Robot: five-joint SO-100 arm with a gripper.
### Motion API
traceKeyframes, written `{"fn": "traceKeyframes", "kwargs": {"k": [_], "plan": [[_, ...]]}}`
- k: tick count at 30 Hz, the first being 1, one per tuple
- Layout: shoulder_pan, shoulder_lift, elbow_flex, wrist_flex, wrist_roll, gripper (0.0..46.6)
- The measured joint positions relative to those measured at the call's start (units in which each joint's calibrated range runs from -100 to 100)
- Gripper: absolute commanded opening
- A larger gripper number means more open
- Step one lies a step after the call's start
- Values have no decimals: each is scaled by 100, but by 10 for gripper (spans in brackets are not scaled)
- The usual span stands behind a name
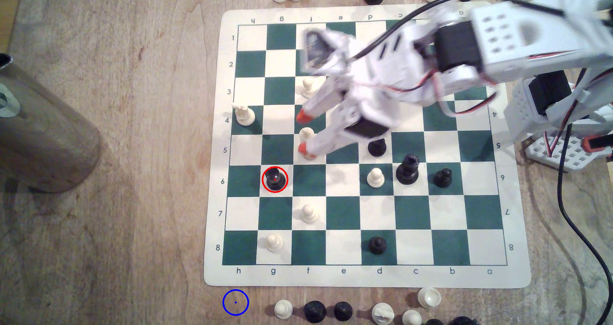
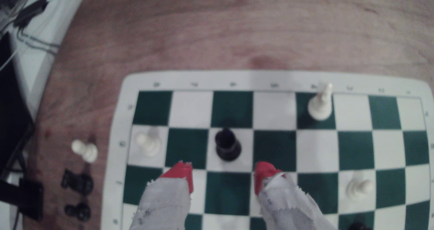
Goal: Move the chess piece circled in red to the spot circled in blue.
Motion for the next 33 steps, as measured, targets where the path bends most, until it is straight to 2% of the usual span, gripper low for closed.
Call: {"fn": "traceKeyframes", "kwargs": {"k": [3, 10, 16, 22, 33], "plan": [[0, 528, -334, 0, -73, 150], [7, 1693, -1021, -48, -230, 195], [15, 2287, -1256, -367, -200, 195], [15, 2815, -1256, -781, -54, 198], [103, 2966, -1256, -908, 0, 201]]}}
